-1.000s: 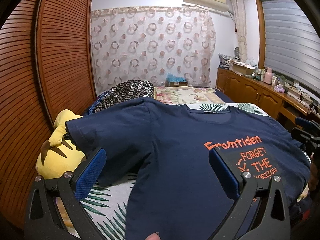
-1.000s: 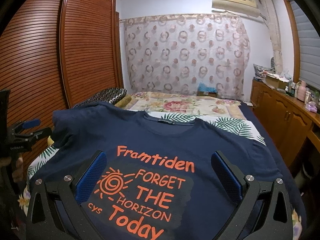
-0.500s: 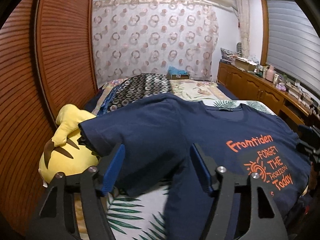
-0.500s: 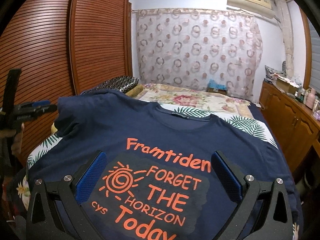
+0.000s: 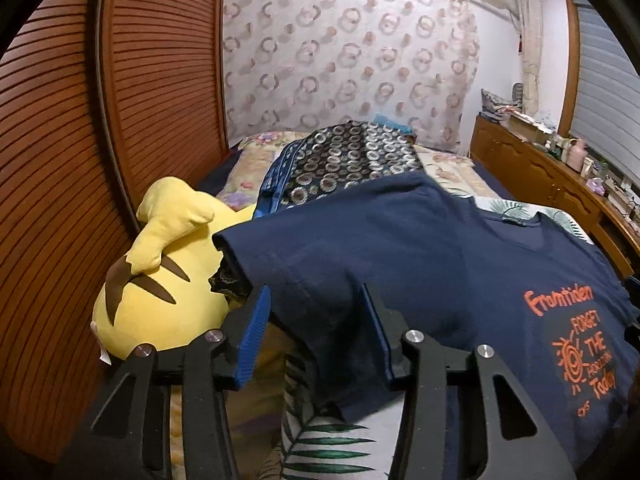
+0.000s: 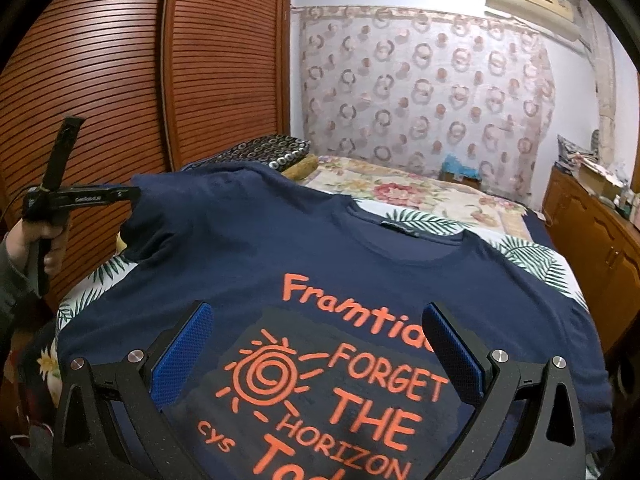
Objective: Fold small clothes
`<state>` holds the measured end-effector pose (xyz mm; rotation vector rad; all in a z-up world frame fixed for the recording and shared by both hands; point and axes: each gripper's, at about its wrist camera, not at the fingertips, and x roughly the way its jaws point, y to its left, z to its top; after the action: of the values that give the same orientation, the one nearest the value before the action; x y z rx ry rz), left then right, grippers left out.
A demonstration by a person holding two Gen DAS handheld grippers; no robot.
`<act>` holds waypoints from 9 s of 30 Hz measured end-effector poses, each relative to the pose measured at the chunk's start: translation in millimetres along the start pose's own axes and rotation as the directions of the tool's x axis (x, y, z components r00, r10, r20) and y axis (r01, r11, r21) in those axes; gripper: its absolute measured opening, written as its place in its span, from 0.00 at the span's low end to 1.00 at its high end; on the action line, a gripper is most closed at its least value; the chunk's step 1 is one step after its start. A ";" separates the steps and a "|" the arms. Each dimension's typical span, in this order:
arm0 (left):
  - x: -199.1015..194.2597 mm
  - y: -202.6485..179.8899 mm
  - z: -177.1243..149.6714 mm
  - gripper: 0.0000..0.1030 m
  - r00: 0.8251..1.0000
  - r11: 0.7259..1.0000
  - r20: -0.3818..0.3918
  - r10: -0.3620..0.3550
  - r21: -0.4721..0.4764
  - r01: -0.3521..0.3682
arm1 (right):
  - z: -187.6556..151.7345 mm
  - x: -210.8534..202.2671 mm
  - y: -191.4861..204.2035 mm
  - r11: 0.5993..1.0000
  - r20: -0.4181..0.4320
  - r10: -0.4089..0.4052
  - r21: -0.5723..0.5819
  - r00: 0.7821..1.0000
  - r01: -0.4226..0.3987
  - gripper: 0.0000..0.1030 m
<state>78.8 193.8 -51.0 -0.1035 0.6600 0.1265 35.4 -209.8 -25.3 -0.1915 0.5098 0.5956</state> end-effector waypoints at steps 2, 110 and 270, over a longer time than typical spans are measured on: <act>5.9 2.0 -2.9 0.46 1.000 1.000 -0.018 -0.012 -0.010 0.012 | -1.7 1.3 2.9 1.000 -0.009 0.008 -0.004 1.000 -0.008 1.00; -71.7 -78.5 -60.9 0.86 0.982 0.982 0.063 -0.178 0.072 0.173 | 50.0 131.4 7.3 0.963 -0.203 0.269 0.049 0.941 -0.265 0.03; 32.4 -267.5 -48.9 0.88 0.923 0.878 -0.295 -0.246 0.336 0.341 | -94.2 -22.3 -118.6 0.880 -0.284 -0.292 0.294 0.913 0.372 0.42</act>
<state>114.7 -74.2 -94.5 0.1604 0.8961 -0.3192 50.4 -347.0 -91.6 -0.0134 0.7806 0.1363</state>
